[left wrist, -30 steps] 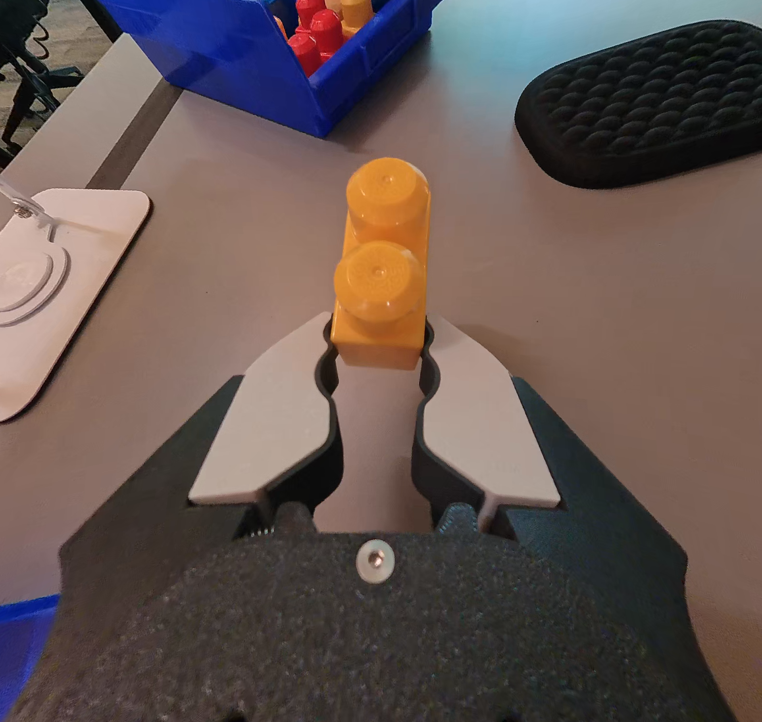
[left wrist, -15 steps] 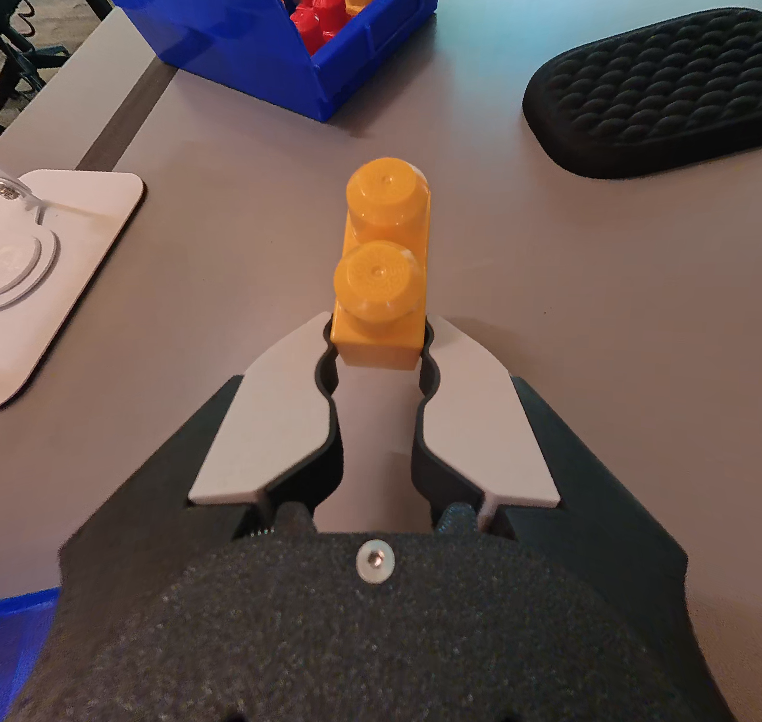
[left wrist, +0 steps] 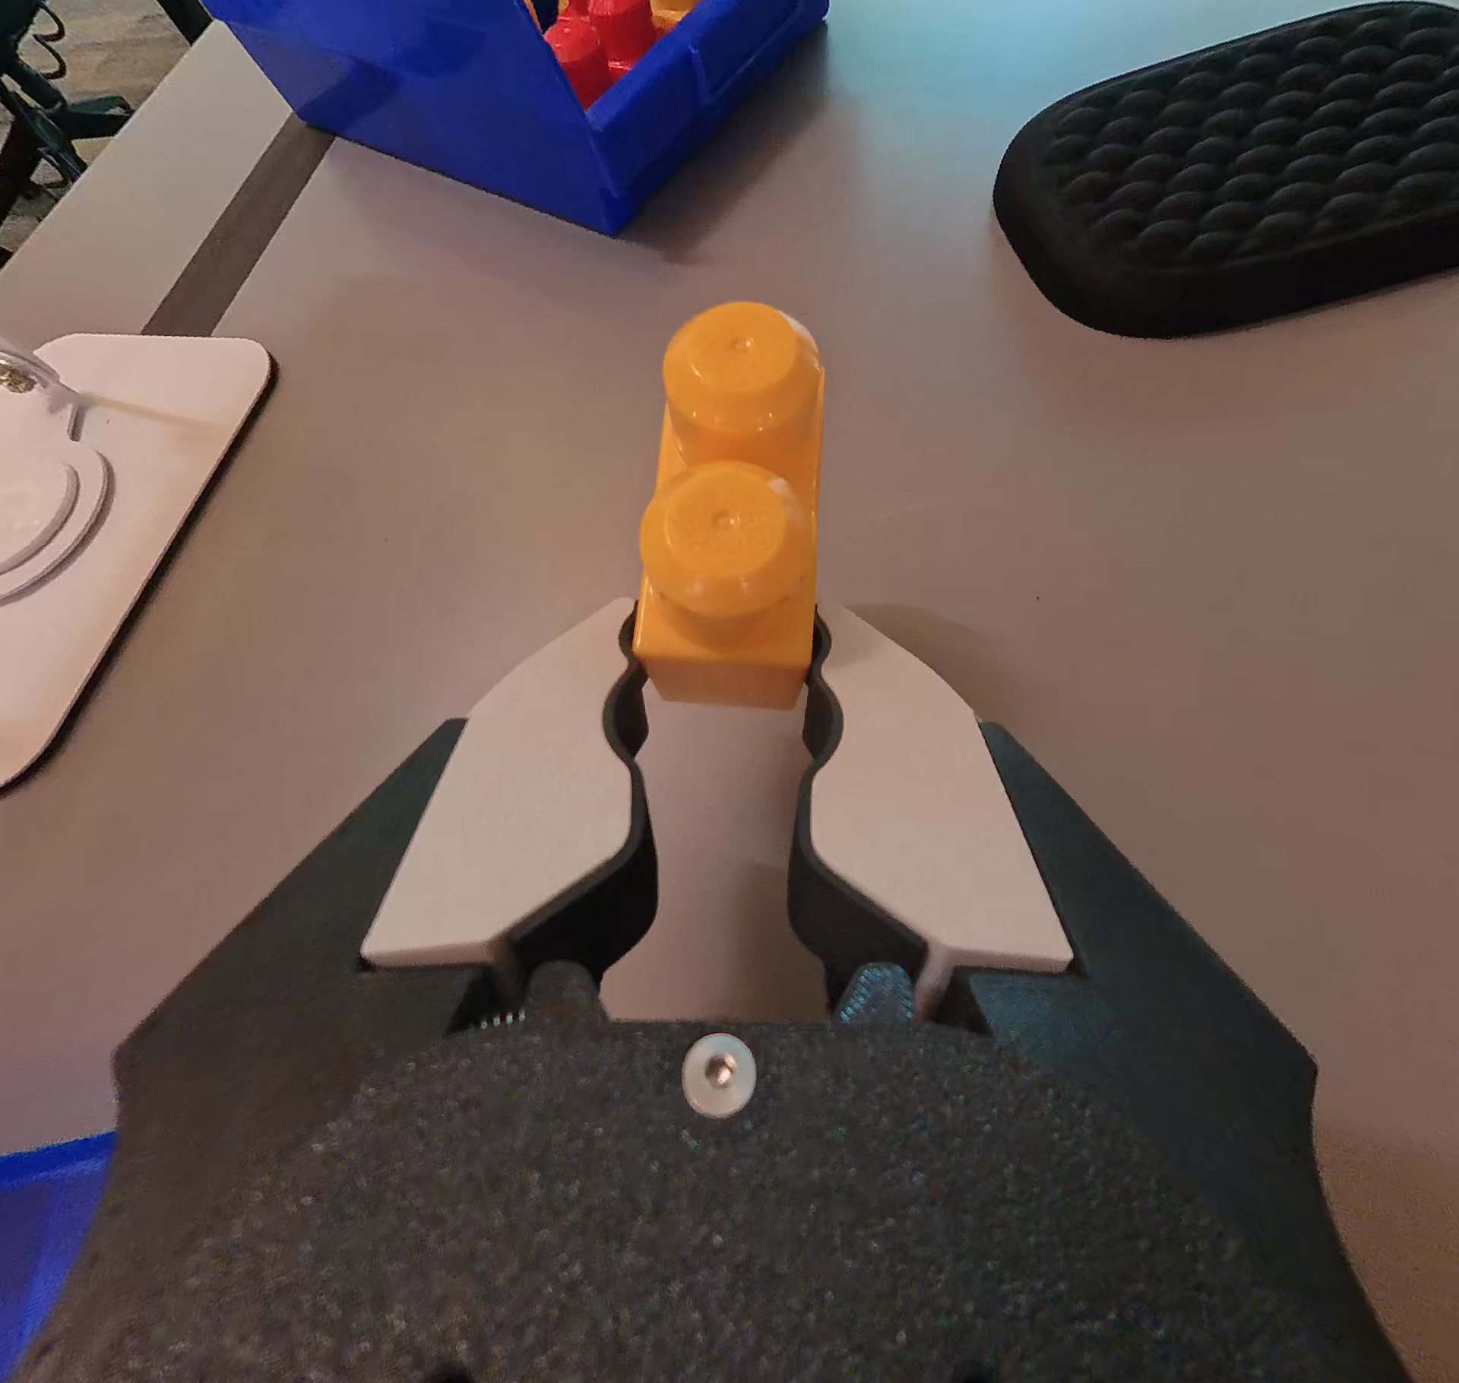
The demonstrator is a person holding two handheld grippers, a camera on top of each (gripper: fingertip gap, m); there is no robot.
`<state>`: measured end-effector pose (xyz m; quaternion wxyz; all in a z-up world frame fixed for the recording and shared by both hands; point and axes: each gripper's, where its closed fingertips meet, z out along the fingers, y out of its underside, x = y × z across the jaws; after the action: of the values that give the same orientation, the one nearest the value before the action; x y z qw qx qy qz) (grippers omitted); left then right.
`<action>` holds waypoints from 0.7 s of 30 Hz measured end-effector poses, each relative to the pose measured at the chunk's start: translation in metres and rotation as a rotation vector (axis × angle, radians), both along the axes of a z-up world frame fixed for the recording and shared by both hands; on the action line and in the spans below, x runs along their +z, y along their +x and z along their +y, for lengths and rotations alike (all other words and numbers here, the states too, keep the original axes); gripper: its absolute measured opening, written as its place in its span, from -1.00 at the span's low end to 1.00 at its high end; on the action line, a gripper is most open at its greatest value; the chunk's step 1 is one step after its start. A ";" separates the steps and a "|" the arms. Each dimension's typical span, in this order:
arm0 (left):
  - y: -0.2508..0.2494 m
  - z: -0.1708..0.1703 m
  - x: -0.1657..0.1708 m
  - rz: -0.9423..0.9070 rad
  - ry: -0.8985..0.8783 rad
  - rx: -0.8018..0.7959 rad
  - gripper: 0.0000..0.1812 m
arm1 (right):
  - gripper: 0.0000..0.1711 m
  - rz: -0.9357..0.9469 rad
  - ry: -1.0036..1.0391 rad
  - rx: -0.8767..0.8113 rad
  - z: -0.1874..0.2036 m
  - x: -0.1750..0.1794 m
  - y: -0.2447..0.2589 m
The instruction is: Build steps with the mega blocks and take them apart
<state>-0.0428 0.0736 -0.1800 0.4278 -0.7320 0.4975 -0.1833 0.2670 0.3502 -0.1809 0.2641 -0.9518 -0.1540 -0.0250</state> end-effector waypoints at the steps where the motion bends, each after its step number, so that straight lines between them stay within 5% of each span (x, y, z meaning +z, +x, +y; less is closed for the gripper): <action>1: 0.000 0.000 0.000 0.001 0.001 -0.001 -0.59 | -0.94 -0.016 0.007 0.011 -0.004 -0.003 0.000; 10: 0.002 -0.001 -0.003 0.009 -0.003 -0.007 -0.59 | -0.85 -0.043 -0.022 0.022 -0.013 -0.009 0.004; 16: 0.002 -0.001 -0.005 0.010 -0.011 -0.006 -0.59 | -0.52 0.004 -0.166 -0.028 -0.014 -0.019 0.006; 21: 0.001 -0.001 -0.005 0.010 -0.017 -0.005 -0.59 | -0.48 0.054 -0.235 -0.123 -0.004 -0.024 0.007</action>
<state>-0.0415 0.0725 -0.1847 0.4189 -0.7350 0.5000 -0.1851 0.2744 0.3466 -0.2044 0.1529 -0.9841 -0.0902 0.0028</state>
